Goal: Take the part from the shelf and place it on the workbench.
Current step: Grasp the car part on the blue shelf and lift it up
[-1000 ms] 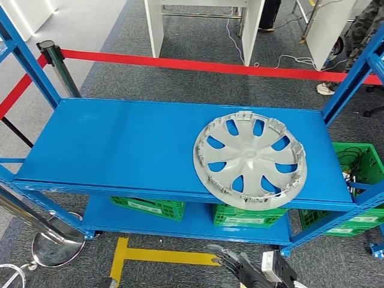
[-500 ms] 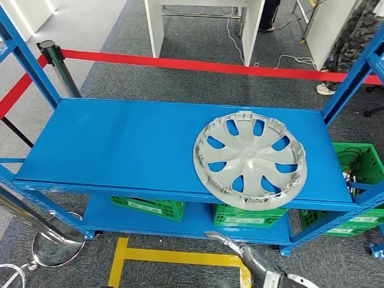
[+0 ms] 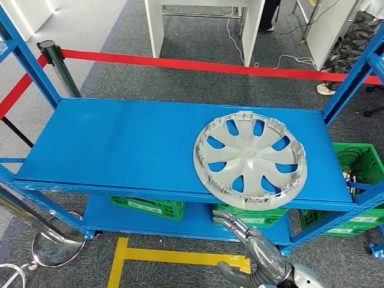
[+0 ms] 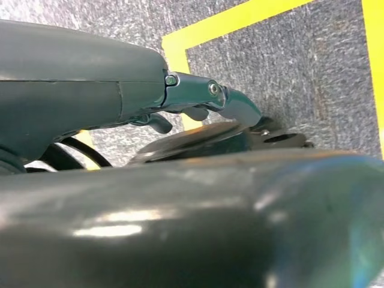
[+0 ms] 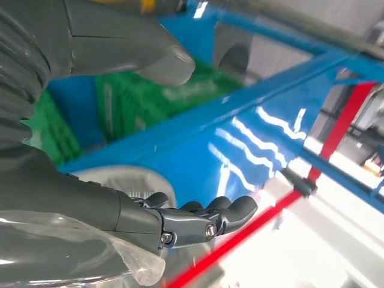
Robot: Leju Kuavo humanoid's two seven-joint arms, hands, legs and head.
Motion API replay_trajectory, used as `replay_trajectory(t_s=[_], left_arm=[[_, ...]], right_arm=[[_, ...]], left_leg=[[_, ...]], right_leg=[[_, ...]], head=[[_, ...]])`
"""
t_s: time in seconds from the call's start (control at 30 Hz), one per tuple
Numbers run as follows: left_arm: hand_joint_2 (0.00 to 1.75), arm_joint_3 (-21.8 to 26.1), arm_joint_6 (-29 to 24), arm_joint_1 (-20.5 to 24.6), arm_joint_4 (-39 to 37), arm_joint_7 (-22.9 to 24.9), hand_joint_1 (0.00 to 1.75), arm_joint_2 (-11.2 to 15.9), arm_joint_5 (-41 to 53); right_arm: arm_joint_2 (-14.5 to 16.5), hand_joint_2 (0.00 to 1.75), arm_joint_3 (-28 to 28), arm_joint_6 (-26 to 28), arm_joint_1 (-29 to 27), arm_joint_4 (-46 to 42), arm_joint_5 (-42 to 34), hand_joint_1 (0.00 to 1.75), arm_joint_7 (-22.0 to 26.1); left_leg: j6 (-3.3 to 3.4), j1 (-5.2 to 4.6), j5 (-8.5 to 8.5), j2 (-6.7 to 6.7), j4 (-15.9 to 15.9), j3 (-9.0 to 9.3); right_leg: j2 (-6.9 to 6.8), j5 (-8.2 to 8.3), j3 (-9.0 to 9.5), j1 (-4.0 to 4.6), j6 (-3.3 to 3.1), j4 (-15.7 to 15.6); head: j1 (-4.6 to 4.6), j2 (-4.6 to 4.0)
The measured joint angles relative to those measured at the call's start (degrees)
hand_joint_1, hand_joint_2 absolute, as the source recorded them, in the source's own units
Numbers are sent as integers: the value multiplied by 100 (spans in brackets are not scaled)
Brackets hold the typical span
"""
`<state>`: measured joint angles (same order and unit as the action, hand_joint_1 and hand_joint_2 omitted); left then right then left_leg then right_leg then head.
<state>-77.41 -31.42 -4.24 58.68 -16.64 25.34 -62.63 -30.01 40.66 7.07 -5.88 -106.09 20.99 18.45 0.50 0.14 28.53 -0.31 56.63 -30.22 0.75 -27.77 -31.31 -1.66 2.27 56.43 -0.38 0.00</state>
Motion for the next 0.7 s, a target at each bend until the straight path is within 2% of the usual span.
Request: replay_trajectory(t_s=[0.33, 0.7], left_arm=[[0, 280, -280, -292, 624, 782, 0, 252, 961], [0, 519, -557, -543, 1218, 1639, 0, 490, 1944]], right_arm=[[33, 175, 220, 813, 395, 4, 1286, 0, -329], [199, 175, 732, 1535, 1060, 247, 2901, 0, -942]], left_leg=[[0, 0, -1, -3, 0, 0], [1, 1, -2, -11, 0, -2]], right_leg=[[-2, 0, 0, 0, 0, 1], [-8, 0, 0, 0, 0, 2]], head=[[-1, 0], [-1, 0]])
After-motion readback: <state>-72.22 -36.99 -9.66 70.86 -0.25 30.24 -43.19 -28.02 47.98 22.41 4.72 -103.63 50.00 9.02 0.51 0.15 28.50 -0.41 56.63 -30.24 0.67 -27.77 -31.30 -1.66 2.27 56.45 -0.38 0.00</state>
